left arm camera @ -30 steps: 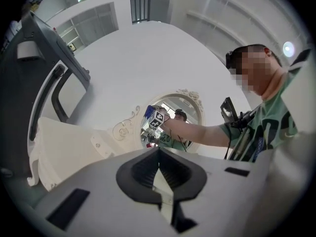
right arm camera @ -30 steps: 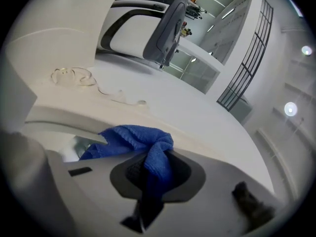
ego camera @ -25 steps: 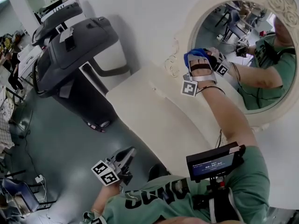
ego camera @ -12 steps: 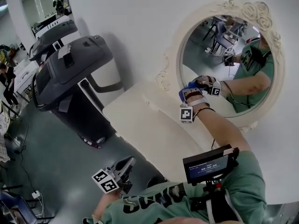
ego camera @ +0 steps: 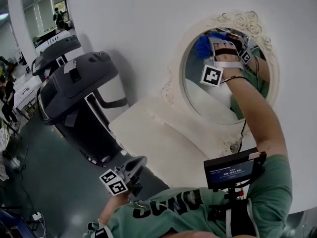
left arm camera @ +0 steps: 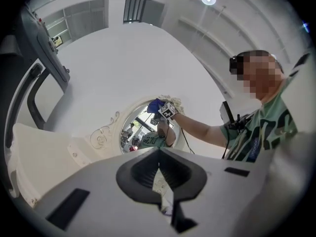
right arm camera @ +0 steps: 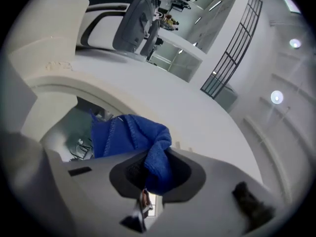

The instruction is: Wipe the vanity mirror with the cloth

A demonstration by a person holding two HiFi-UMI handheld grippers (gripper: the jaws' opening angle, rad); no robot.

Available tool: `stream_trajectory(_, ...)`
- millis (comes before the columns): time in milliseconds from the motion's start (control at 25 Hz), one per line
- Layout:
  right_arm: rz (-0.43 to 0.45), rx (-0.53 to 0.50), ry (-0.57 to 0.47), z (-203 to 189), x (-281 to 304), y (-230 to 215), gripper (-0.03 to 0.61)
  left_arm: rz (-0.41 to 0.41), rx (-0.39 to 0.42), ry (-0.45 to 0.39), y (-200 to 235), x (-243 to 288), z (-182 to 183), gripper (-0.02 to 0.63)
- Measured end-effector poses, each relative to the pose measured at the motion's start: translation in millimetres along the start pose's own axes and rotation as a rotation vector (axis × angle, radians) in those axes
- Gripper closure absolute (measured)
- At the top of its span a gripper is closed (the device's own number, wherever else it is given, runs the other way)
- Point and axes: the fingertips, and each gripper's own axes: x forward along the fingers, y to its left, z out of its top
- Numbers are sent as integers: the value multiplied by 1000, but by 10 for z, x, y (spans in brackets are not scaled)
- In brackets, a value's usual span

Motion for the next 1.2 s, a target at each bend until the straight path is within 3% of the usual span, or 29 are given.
stream_trajectory(160, -61, 1, 12, -121, 180, -304, 531, -9, 1, -7, -24, 0, 37, 603)
stream_trajectory(360, -21, -5, 18, -110, 241, -72, 532, 10, 9, -13, 43, -30, 99, 603)
stream_trajectory(520, -133, -82, 95, -205, 218, -243, 534, 38, 47, 1, 141, -23, 167, 603)
stream_trajectory(600, -117, -61, 70, -133, 213, -117, 534, 52, 90, 2, 189, 28, 254, 604)
stream_trajectory(760, -48, -92, 7, 209, 113, 537, 534, 69, 227, 2, 252, 229, 572, 603)
stream_trajectory(960, 88, -137, -81, 835, -119, 1825, 534, 119, 428, 17, 460, 480, 1034, 603)
stream_trajectory(1200, 286, -206, -145, 1272, -588, 3297, 534, 114, 469, 66, 541, 637, 986, 603)
